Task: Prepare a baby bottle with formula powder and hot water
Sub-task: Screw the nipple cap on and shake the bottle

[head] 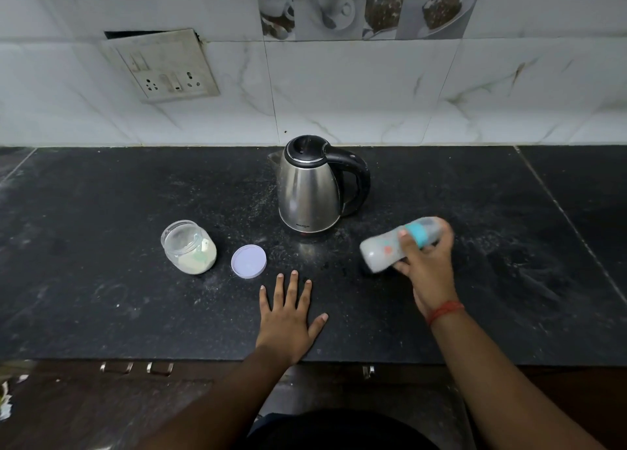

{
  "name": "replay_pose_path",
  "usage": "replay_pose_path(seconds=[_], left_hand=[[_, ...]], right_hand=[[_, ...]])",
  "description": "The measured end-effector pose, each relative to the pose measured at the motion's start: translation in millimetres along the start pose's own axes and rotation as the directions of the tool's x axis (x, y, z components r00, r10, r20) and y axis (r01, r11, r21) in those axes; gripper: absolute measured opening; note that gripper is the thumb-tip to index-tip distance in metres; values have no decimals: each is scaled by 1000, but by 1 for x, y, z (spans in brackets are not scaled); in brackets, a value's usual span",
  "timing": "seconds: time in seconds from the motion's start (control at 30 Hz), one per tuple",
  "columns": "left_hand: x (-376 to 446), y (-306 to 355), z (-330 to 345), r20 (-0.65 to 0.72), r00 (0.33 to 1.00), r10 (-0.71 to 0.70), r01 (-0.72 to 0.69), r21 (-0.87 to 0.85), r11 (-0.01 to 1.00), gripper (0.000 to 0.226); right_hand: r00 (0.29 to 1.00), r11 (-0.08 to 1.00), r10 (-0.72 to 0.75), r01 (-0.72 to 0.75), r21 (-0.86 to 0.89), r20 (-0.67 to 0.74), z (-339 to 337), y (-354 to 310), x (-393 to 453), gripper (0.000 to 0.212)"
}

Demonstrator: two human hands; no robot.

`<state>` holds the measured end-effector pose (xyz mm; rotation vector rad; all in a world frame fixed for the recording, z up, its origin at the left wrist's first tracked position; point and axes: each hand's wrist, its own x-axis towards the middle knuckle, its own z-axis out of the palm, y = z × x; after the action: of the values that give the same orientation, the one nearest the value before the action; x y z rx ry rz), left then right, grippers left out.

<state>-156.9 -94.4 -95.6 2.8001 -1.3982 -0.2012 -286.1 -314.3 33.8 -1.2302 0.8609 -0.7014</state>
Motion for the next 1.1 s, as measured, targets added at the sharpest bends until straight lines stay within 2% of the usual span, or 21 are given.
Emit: replay_pose_path(seconds=[0.03,0.13,0.23,0.27,0.33,0.37,0.43,0.47,0.57,0.67,0.7,0.77,0.8,0.87,0.9,1.0,1.03,1.1], left_hand=[[0,1,0,-3,1000,2,-2,0,1000,83],[0,-1,-1,-6,1000,1,-1,-9,1000,83],[0,1,0,-7,1000,1,-1,-4,1000,84],[-1,1,0,-8,1000,2,-2,-4,1000,83],[0,0,0,-8,1000,0,0,-10,1000,83],[0,-1,0,-8,1000,0,0,-9,1000,82],[1,0,2,-8,1000,0,0,0,1000,82],[1,0,2,-4,1000,-1,1,0,1000,82],[0,-2,1,2,1000,2,-2,-14,1000,84],[1,0,2,3,1000,-2,2,-9,1000,84],[0,0,1,3,1000,-2,2,-11,1000,84],[0,-2,1,14,1000,1,0,-20,1000,86],[0,-2,1,14,1000,1,0,-22,1000,87],[1,-1,1,7,1000,-1,1,-19,1000,88],[0,0,0,8,1000,-1,1,-18,1000,89],[-1,-2,-1,7,1000,3,-3,-22,1000,89],[0,-2,-1,10,1000,2,-2,-21,1000,89],[0,-1,-1,6,1000,2,-2,-18,1000,89]], right_hand=[[1000,1000,-5,6,27,-15,-1,-3,2,55],[989,994,11,4,-109,144,2,-4,1,63],[999,999,-6,8,34,-41,-1,0,2,58],[999,1000,1,0,29,-37,-1,0,2,59],[995,995,31,-22,-94,97,0,2,3,63],[994,992,25,-12,-123,109,0,3,4,63],[1000,999,3,-3,-50,3,-1,2,5,60],[1000,1000,4,-4,-26,-2,-2,1,6,60],[992,994,-1,15,-105,128,4,2,2,63],[998,999,-36,38,38,-50,2,5,3,60],[999,999,-25,25,25,-26,2,3,3,61],[993,994,17,-5,-109,117,3,5,2,63],[994,992,16,-2,-127,112,2,5,2,62],[998,1000,-2,0,-21,-60,-3,5,5,58],[996,1000,3,-2,8,-89,-5,4,6,58],[996,990,49,-38,-136,73,-4,8,3,61],[999,992,33,-28,-124,35,-5,9,2,60],[991,1000,3,-4,-5,-134,-7,9,2,57]])
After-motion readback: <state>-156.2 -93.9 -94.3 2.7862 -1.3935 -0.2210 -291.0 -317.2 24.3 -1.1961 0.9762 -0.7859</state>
